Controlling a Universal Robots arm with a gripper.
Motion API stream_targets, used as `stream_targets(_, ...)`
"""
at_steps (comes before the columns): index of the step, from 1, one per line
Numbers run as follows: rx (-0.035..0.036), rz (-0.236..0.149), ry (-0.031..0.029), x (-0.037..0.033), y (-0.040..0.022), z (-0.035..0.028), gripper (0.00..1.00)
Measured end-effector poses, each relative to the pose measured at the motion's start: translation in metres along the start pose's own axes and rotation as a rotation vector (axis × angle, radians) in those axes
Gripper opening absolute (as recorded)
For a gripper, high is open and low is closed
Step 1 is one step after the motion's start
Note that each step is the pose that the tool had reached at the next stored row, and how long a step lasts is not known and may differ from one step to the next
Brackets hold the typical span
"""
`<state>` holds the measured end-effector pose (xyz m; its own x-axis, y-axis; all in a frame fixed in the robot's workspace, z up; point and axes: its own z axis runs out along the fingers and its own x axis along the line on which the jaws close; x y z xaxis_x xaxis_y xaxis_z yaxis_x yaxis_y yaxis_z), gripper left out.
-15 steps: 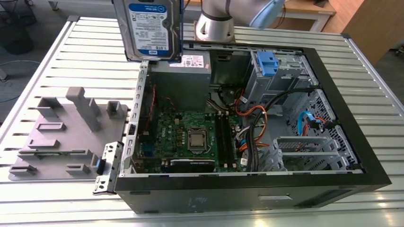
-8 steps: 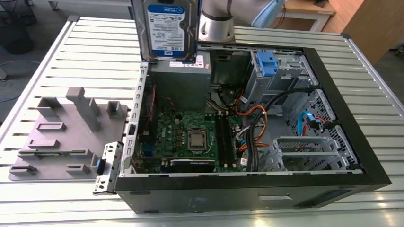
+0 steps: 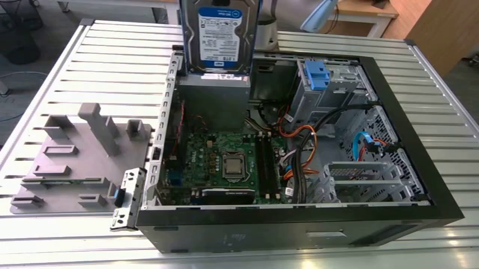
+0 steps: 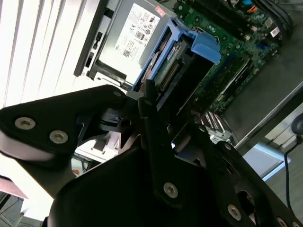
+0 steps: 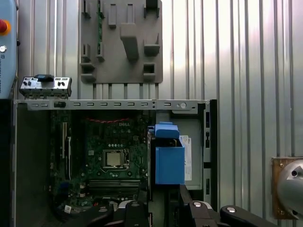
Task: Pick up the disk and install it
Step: 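Pick up the disk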
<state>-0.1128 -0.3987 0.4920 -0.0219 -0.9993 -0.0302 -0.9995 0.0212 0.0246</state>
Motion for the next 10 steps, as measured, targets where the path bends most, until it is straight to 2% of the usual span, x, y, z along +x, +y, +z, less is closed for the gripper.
stream_targets(10,0.0000,0.000,0.0000,-0.0009,-0.0420,-0.0005,0.35)
